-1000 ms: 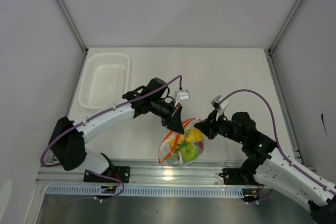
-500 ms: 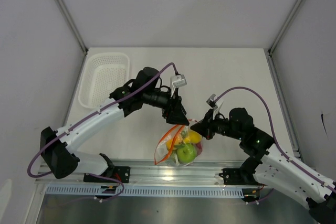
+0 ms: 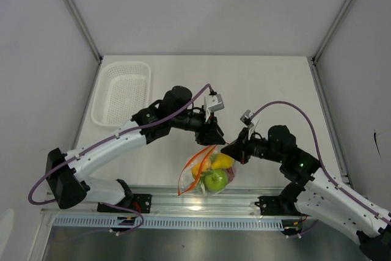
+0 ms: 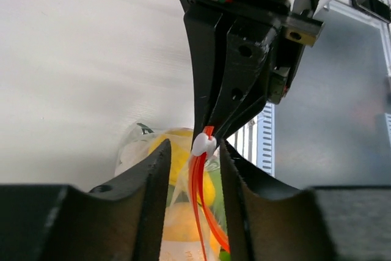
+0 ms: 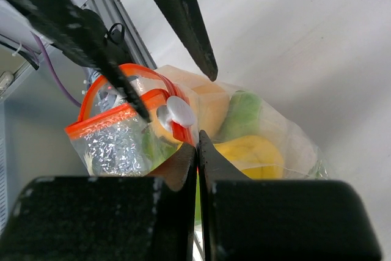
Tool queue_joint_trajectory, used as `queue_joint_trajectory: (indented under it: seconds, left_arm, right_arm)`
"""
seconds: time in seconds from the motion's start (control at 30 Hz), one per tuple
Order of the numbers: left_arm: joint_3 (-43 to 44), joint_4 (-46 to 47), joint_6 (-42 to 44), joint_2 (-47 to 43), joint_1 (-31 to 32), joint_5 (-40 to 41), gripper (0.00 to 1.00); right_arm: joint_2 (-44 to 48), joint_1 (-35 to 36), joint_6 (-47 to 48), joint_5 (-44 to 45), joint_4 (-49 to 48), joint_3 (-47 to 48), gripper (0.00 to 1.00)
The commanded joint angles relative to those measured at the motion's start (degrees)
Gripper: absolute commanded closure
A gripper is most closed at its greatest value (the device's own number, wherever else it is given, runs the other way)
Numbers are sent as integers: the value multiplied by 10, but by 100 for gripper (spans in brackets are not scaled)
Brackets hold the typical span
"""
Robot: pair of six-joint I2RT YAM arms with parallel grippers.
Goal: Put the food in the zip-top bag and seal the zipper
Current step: Zip the zipper food storage bag at the center of the board.
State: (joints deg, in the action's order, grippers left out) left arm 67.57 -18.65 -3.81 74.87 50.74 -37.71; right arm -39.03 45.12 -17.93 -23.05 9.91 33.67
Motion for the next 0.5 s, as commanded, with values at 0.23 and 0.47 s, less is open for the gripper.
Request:
queue_joint_trajectory:
  seconds: [0.23,0.47]
  left_arm:
    - [-45,61,58,-31,15,4,64]
    - [-50,68,57,-28,22,7,62]
  right_arm:
    - [9,-5,-1,-15,-10,25,100]
    - [11,-6,-2,-19,-11,26,100]
